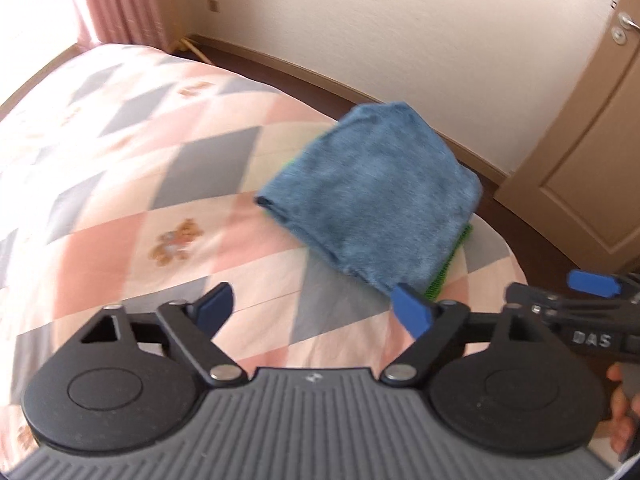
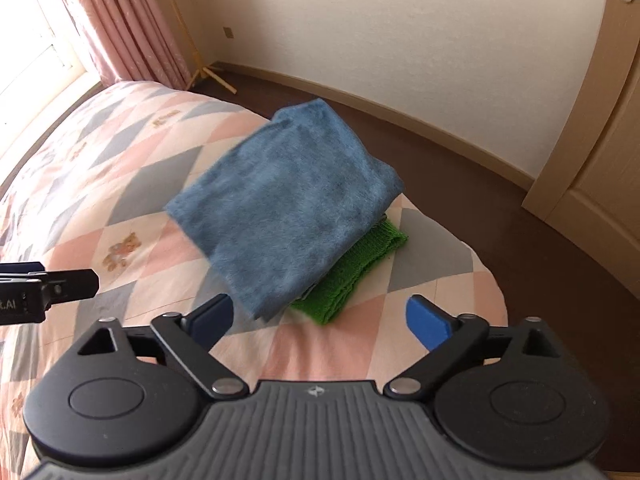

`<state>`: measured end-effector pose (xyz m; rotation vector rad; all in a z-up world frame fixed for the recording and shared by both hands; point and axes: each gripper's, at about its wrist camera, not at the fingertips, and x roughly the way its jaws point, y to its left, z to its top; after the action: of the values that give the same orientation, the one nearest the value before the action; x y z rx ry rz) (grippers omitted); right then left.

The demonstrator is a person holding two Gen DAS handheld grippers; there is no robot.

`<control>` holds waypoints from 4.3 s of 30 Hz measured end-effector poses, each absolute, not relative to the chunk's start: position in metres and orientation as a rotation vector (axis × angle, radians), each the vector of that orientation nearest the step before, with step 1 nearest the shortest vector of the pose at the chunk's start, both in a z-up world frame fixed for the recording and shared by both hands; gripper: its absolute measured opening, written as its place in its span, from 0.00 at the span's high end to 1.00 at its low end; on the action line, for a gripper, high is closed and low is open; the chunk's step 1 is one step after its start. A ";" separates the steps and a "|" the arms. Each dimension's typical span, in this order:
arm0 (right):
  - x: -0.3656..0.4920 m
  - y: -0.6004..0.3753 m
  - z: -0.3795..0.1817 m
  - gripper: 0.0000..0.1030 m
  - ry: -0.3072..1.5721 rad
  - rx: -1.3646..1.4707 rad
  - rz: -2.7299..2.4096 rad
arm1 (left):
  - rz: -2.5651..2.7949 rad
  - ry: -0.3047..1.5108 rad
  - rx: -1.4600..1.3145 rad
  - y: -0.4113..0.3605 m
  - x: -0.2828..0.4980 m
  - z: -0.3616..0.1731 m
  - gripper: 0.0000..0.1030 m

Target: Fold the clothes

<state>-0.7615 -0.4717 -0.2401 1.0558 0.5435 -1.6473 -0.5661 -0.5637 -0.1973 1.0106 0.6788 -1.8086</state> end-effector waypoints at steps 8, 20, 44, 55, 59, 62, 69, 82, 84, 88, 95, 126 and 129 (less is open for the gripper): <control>-0.725 -0.432 -0.189 0.02 0.523 0.975 -1.632 | -1.792 0.644 0.920 -0.522 -0.535 -0.147 0.01; -0.685 -0.403 -0.142 0.02 0.554 0.881 -1.677 | -1.737 0.420 0.849 -0.462 -0.503 -0.103 0.01; -0.651 -0.379 -0.104 0.00 0.480 0.905 -1.777 | -1.644 0.553 0.780 -0.436 -0.447 -0.076 0.01; -0.683 -0.397 -0.132 0.00 0.570 0.966 -1.684 | -1.569 0.627 0.872 -0.452 -0.483 -0.101 0.01; -0.695 -0.409 -0.141 0.00 0.590 0.973 -1.659 | -1.542 0.637 0.896 -0.455 -0.495 -0.109 0.01; -0.702 -0.417 -0.148 0.00 0.610 0.973 -1.643 | -1.520 0.642 0.909 -0.459 -0.503 -0.115 0.01; -0.721 -0.434 -0.160 0.00 0.661 0.971 -1.622 | -1.493 0.635 0.932 -0.472 -0.523 -0.123 0.01; -0.763 -0.441 -0.163 0.00 0.660 0.959 -1.639 | -1.537 0.598 0.959 -0.492 -0.572 -0.131 0.01; -0.765 -0.441 -0.162 0.00 0.659 0.958 -1.639 | -1.541 0.594 0.961 -0.493 -0.575 -0.131 0.01; -0.765 -0.442 -0.160 0.00 0.659 0.950 -1.628 | -1.536 0.598 0.958 -0.496 -0.578 -0.133 0.01; -0.761 -0.447 -0.160 0.00 0.671 0.933 -1.607 | -1.514 0.620 0.978 -0.501 -0.577 -0.142 0.01; -0.787 -0.432 -0.187 0.00 0.654 1.012 -1.625 | -1.634 0.622 1.067 -0.508 -0.626 -0.165 0.01; -0.791 -0.427 -0.185 0.00 0.643 1.027 -1.646 | -1.657 0.614 1.082 -0.507 -0.632 -0.165 0.01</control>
<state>-0.7911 -0.4271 -0.1854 1.0272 0.6427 -1.6464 -0.6322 -0.5075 -0.1646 1.0820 0.6138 -1.6567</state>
